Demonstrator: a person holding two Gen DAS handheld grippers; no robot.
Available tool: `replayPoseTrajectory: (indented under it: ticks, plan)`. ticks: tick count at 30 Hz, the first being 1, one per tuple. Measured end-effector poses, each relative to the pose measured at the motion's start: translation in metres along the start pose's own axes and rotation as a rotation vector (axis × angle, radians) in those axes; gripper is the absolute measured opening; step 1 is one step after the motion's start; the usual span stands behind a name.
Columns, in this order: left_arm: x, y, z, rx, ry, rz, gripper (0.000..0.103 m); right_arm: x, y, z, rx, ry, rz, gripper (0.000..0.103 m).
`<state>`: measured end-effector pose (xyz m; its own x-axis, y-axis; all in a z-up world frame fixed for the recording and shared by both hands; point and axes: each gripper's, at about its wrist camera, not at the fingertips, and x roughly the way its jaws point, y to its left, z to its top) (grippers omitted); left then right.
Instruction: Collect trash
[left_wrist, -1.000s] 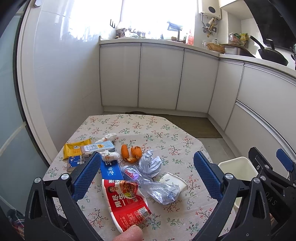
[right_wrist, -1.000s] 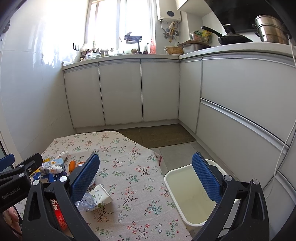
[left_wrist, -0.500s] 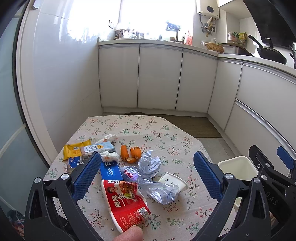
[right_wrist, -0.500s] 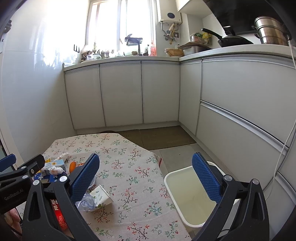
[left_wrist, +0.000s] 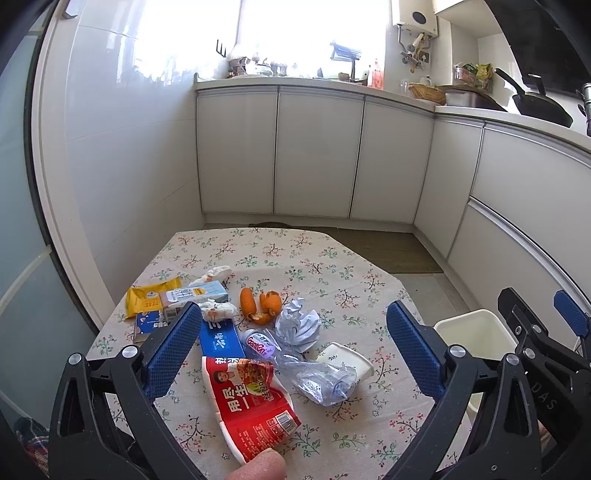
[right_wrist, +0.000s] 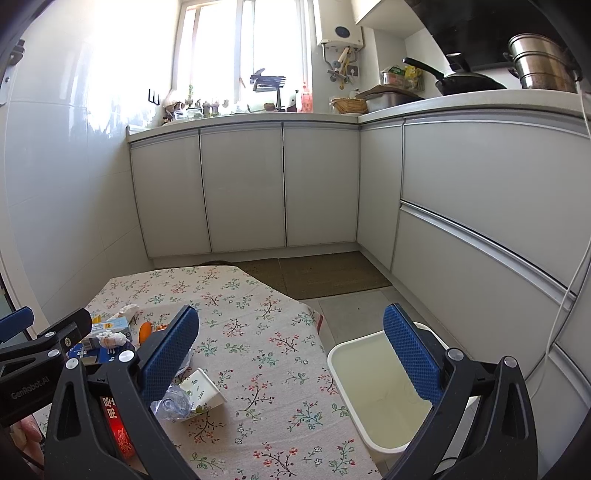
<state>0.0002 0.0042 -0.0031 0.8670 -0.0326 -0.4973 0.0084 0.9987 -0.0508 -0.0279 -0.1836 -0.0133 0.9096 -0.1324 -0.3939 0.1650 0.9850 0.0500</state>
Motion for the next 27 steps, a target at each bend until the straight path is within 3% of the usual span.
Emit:
replayPoseTrajectory:
  ticks: [27]
  plan:
    - [0.011,0.006,-0.005,-0.015,0.056,0.016,0.096,0.008,0.002,-0.003,-0.006,0.049,0.006,0.097]
